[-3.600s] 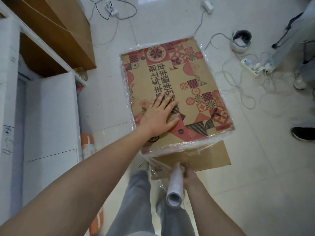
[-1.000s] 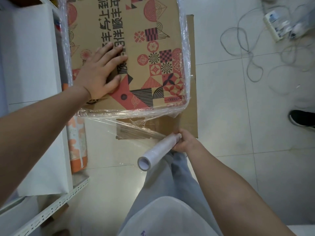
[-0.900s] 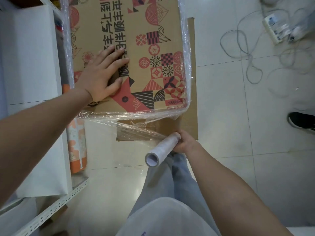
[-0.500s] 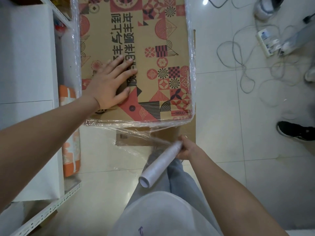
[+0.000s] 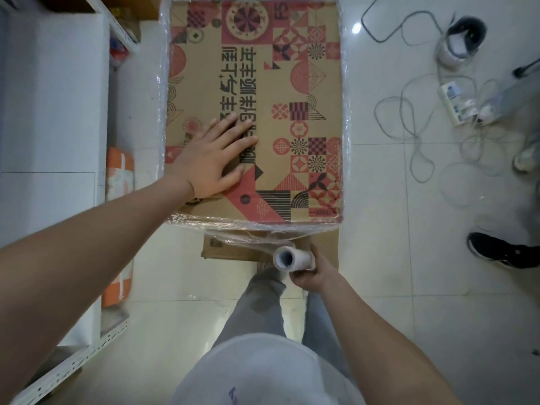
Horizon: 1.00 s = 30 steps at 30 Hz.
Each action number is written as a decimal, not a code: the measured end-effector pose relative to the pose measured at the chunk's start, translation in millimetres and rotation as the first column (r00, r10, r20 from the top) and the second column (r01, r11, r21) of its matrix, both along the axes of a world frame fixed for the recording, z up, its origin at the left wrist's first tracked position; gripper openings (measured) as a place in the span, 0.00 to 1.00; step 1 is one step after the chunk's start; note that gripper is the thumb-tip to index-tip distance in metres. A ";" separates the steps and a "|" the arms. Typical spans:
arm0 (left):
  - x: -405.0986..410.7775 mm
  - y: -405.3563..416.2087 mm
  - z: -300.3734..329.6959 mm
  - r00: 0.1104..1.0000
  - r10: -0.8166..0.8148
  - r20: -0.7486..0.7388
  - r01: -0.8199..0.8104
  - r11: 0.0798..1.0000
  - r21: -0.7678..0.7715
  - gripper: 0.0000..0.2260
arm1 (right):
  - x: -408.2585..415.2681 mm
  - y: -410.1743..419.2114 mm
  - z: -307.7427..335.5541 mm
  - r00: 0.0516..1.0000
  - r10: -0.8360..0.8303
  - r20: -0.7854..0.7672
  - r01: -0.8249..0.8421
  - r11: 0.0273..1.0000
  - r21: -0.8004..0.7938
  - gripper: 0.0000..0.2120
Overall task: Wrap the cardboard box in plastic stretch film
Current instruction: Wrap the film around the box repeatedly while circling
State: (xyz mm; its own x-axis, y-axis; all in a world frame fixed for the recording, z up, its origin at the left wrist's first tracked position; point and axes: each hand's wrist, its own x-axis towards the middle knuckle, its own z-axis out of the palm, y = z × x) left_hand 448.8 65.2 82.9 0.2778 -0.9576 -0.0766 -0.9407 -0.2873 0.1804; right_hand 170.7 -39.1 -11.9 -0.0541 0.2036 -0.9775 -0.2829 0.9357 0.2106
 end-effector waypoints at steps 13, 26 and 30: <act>-1.9 -2.5 -1.1 1.000 0.021 0.016 -0.021 1.000 0.022 0.26 | 14.6 -11.5 -20.4 0.992 0.122 0.006 -0.122 0.992 -0.017 0.17; -9.3 0.1 4.1 0.984 -0.046 0.173 0.045 0.999 0.011 0.21 | -22.9 -66.8 -24.6 0.956 0.292 0.019 -0.291 0.956 -0.037 0.09; -23.6 -13.0 10.2 0.977 0.052 0.205 -0.039 0.997 -0.067 0.18 | -16.0 -71.2 -20.0 0.932 0.357 0.058 -0.357 0.934 0.000 0.16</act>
State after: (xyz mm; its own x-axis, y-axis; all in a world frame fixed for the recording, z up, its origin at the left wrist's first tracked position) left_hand 425.2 52.1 93.1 0.3247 -0.9447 0.0460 -0.9457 -0.3250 0.0022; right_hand 154.7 -110.3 -32.0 -0.0708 0.1912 -0.9790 -0.6096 0.7686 0.1942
